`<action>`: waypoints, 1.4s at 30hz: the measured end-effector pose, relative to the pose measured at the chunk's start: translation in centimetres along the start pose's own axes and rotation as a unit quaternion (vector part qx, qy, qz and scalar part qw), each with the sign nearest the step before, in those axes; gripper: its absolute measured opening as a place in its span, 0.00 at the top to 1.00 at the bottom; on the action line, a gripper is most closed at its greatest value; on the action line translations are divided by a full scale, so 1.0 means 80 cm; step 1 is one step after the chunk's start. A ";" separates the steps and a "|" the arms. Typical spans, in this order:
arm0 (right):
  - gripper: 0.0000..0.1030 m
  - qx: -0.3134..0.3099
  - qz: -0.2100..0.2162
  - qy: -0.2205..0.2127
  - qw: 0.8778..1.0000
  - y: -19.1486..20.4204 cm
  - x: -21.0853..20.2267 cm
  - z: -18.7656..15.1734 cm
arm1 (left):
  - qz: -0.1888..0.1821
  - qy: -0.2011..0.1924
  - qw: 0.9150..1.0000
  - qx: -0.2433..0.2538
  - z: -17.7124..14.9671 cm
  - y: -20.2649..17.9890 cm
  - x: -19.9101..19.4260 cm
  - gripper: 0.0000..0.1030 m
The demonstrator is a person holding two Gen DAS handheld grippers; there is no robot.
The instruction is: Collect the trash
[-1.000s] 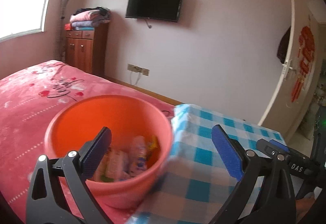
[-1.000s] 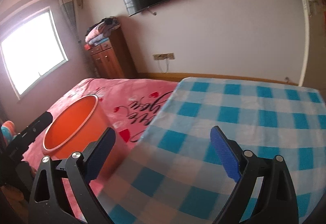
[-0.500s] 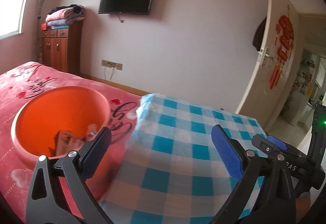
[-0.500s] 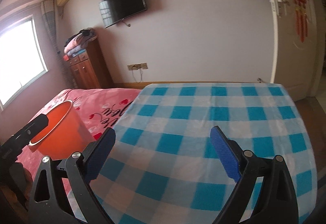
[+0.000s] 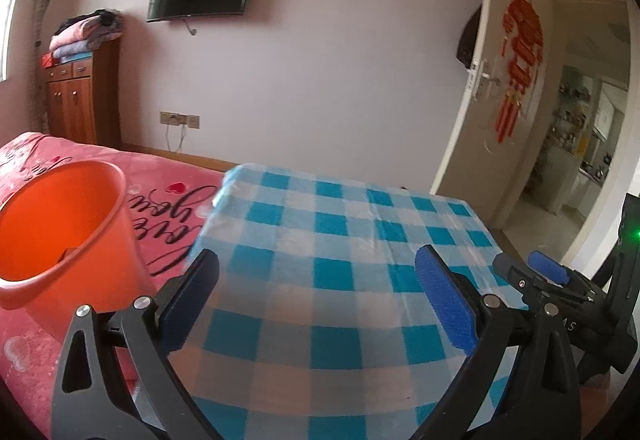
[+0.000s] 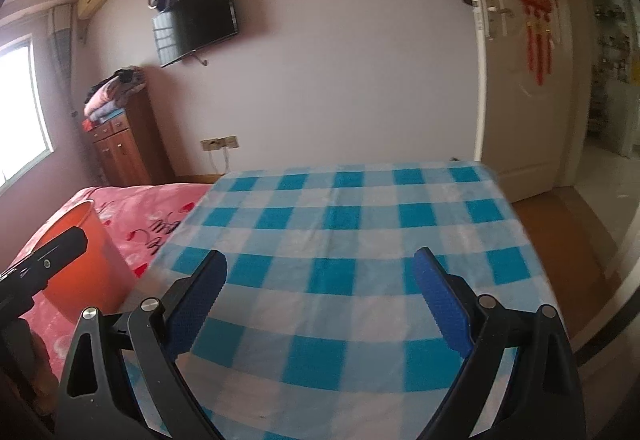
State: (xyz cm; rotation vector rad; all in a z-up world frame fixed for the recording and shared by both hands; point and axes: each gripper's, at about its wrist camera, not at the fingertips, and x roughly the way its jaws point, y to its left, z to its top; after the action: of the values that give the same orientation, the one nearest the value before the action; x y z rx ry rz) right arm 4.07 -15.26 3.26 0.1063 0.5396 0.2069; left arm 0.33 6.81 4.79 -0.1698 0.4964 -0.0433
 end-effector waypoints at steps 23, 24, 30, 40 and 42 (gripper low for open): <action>0.10 -0.006 -0.113 -0.005 0.994 -0.076 -0.025 -0.060 | -0.035 0.055 0.997 0.040 -0.048 -0.087 0.051 0.04; 0.10 -0.005 -0.116 -0.004 0.993 -0.078 -0.025 -0.062 | -0.036 0.057 0.997 0.039 -0.050 -0.088 0.053 0.04; 0.10 -0.009 -0.139 -0.008 0.990 -0.091 -0.024 -0.070 | -0.034 0.060 0.997 0.044 -0.059 -0.097 0.061 0.04; 0.10 -0.002 -0.149 -0.011 0.989 -0.104 -0.022 -0.076 | -0.029 0.081 0.995 0.053 -0.075 -0.112 0.079 0.04; 0.10 -0.002 -0.148 -0.010 0.989 -0.104 -0.022 -0.077 | -0.025 0.083 0.995 0.055 -0.078 -0.113 0.082 0.04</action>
State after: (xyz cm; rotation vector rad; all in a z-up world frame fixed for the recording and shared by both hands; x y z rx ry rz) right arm 0.81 -23.49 -2.42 0.0236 0.5283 -0.0835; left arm 3.10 -3.59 -2.09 -0.0700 0.6536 -0.1352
